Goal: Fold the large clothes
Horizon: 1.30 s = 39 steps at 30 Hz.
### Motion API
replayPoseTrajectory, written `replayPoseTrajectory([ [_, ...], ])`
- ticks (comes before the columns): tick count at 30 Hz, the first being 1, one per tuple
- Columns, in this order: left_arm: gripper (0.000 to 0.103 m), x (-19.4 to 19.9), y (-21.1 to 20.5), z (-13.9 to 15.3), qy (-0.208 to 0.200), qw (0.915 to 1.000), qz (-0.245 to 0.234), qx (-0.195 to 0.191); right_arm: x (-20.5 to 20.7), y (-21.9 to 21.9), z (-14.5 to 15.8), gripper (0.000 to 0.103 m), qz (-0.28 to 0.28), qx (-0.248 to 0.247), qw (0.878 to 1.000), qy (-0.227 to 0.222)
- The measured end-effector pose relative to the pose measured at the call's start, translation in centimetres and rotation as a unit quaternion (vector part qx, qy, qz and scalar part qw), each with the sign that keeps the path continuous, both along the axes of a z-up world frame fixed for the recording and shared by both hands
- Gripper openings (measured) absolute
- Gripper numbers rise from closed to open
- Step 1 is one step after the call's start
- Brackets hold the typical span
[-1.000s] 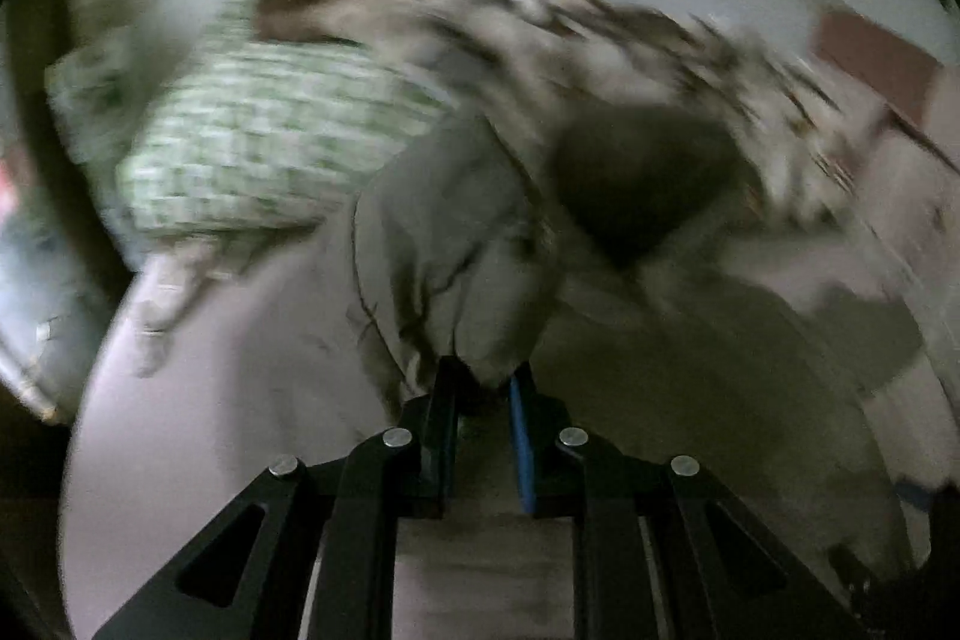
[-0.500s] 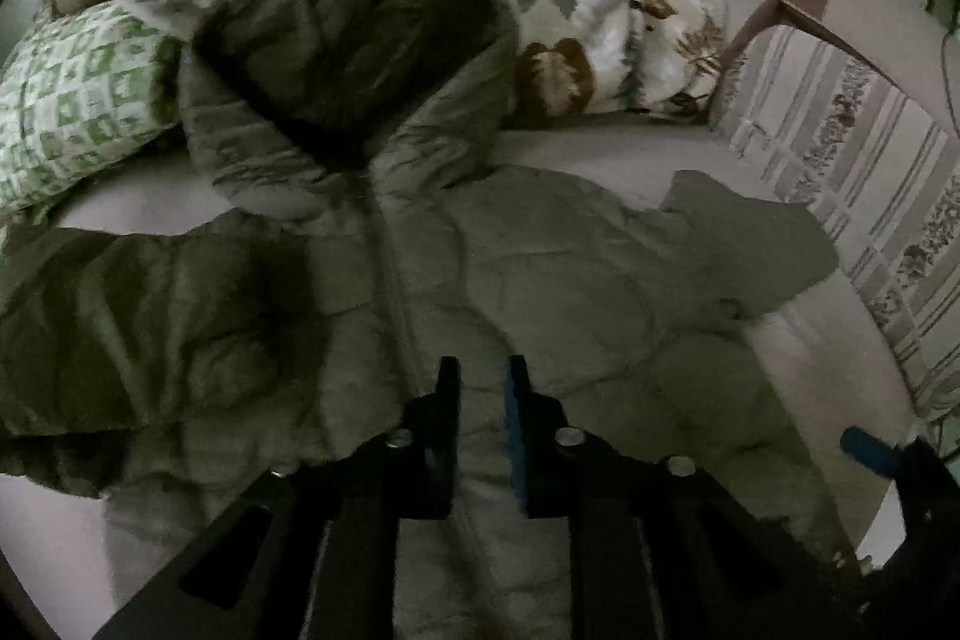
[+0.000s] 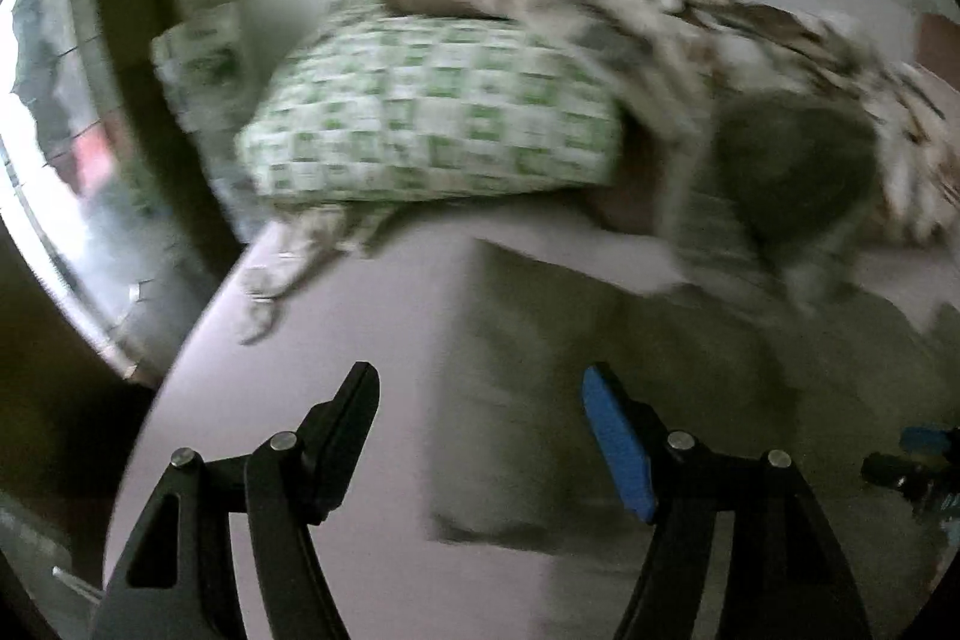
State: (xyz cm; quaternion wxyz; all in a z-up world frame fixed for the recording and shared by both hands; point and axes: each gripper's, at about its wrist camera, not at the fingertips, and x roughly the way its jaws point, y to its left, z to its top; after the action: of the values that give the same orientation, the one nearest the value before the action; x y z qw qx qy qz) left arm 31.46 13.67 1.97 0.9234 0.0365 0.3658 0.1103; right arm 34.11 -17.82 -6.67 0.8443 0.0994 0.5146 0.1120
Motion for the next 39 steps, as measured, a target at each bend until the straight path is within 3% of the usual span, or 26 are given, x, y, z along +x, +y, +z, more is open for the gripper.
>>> replayPoseTrajectory([
  [5,0.071,2.2,4.8,-2.7,0.029,0.9988,0.034,-0.018,6.3,4.6,-2.1,0.103,0.017,0.074,0.996,0.045],
  [8,0.071,3.3,6.0,-5.0,0.058,0.9966,0.029,-0.051,8.9,6.0,-3.9,0.095,0.005,0.128,0.989,0.071],
  [11,0.071,3.6,5.7,-6.4,0.064,0.9959,0.035,-0.053,10.4,7.1,-5.4,0.067,-0.009,0.163,0.983,0.089],
  [13,0.071,3.3,4.9,-6.8,0.065,0.9964,0.033,-0.043,10.8,7.9,-5.6,0.035,-0.006,0.156,0.984,0.087],
  [15,0.071,3.3,4.3,-6.7,0.066,0.9969,0.026,-0.035,10.3,8.1,-5.0,0.025,0.001,0.159,0.985,0.070],
  [18,0.071,3.2,3.1,-6.3,0.062,0.9975,0.002,-0.033,9.1,8.1,-2.7,0.016,0.018,0.120,0.992,0.022],
  [23,0.071,2.5,-0.5,-5.3,0.060,0.9966,-0.049,-0.028,6.5,5.0,1.5,0.015,0.013,0.064,0.997,-0.032],
  [29,0.074,2.8,-6.8,-6.5,0.084,0.9897,-0.115,-0.012,4.5,-1.8,3.7,0.014,-0.023,-0.022,0.999,-0.036],
  [34,0.074,3.6,-11.1,-10.0,0.126,0.9834,-0.126,0.034,4.1,-6.7,2.9,0.014,-0.071,-0.132,0.988,-0.032],
  [36,0.074,4.2,-11.7,-12.5,0.159,0.9793,-0.120,0.038,4.4,-8.5,1.5,0.014,-0.082,-0.130,0.988,-0.013],
  [39,0.074,4.3,-12.0,-14.1,0.159,0.9793,-0.118,0.044,4.9,-9.3,-1.1,0.015,-0.078,-0.133,0.988,0.012],
])
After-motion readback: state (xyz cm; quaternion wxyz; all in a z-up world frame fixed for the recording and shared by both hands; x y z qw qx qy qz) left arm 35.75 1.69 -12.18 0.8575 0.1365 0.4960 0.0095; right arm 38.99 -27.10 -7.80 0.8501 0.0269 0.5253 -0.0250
